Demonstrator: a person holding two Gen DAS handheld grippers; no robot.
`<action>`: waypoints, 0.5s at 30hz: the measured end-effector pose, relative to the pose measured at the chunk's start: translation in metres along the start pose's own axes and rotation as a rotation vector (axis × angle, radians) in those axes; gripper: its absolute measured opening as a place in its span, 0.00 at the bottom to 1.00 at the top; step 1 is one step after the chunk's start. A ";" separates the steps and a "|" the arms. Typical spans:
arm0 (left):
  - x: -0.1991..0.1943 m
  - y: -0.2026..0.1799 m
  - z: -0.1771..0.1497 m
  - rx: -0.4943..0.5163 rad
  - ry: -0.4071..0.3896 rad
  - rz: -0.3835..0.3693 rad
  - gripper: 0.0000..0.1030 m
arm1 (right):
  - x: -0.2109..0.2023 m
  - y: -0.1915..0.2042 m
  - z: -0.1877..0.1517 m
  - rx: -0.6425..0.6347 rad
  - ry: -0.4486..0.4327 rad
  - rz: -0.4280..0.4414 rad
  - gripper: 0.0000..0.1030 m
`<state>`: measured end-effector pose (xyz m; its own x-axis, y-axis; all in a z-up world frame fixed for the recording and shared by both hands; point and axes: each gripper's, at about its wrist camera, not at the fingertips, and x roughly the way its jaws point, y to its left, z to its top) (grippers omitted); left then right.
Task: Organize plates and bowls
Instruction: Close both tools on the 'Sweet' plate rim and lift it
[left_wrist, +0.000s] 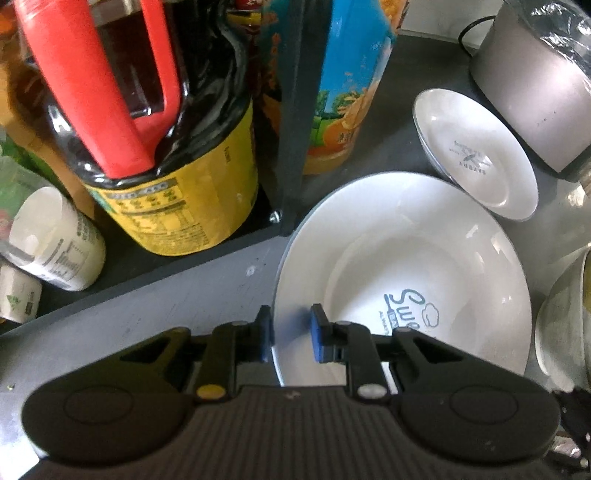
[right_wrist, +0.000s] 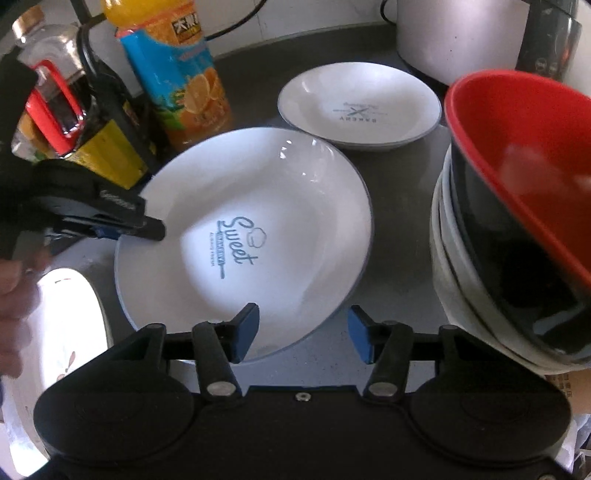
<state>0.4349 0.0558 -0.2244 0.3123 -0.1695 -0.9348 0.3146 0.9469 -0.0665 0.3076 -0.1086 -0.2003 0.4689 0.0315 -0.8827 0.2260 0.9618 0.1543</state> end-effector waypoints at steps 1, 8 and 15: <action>-0.001 0.000 -0.002 0.002 0.001 0.002 0.20 | 0.002 0.000 0.000 -0.006 -0.002 0.002 0.40; -0.001 0.004 -0.008 -0.011 0.013 0.023 0.20 | 0.017 0.003 0.004 -0.019 -0.003 -0.009 0.36; 0.003 0.002 -0.002 0.007 0.001 0.029 0.23 | 0.025 0.008 0.008 -0.079 -0.027 -0.032 0.37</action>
<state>0.4344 0.0577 -0.2284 0.3205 -0.1420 -0.9366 0.3116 0.9495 -0.0373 0.3285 -0.1027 -0.2176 0.4857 -0.0058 -0.8741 0.1734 0.9807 0.0899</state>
